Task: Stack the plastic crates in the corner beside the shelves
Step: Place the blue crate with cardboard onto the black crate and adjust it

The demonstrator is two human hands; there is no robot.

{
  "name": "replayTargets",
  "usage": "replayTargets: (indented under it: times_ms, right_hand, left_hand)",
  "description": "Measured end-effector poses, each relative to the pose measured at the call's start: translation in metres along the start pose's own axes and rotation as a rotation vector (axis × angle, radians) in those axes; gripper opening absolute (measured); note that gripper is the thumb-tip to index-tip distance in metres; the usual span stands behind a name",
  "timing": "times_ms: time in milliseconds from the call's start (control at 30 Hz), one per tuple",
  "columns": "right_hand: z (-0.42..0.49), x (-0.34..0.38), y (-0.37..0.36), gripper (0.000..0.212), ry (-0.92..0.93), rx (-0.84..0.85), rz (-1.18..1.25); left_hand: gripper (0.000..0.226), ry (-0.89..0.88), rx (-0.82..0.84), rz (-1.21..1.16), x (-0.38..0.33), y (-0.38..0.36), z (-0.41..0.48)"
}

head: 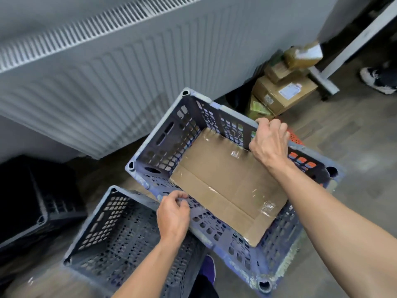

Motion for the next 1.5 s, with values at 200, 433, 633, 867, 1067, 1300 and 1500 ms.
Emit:
replayTargets:
  times_ms: [200, 433, 633, 867, 1067, 1300, 1500]
  right_hand:
    - [-0.034, 0.074, 0.036, 0.045, 0.037, 0.026, 0.032]
    - [-0.096, 0.201, 0.036, 0.049, 0.148, 0.131, 0.045]
    - [-0.168, 0.336, 0.025, 0.041, 0.249, 0.168, 0.025]
    - [-0.240, 0.502, -0.005, 0.030, 0.399, 0.236, -0.002]
    - [-0.278, 0.614, -0.025, 0.031, 0.562, 0.280, -0.032]
    - [-0.294, 0.711, -0.054, 0.045, 0.720, 0.276, -0.013]
    - [-0.288, 0.788, -0.083, 0.043, 0.807, 0.318, -0.054]
  left_hand:
    - [0.019, 0.153, -0.088, -0.084, 0.032, 0.090, -0.046]
    - [0.019, 0.310, -0.183, -0.123, 0.117, 0.188, -0.069]
    - [0.021, 0.354, -0.246, -0.186, 0.211, 0.297, -0.079]
    - [0.020, 0.422, -0.289, -0.223, 0.320, 0.411, -0.085]
    - [0.020, 0.522, -0.325, -0.288, 0.385, 0.459, -0.082]
    - [0.022, 0.616, -0.335, -0.400, 0.428, 0.483, -0.059]
    - [0.023, 0.679, -0.341, -0.458, 0.447, 0.504, -0.025]
Point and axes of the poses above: each hand's wrist, its own z-axis towards the middle knuckle, its own y-axis out of the back of the hand, x = y × z, the point moved 9 cm from there along z, towards the middle knuckle, and after that the axes turned 3 degrees about y, right-handed, at the moved point
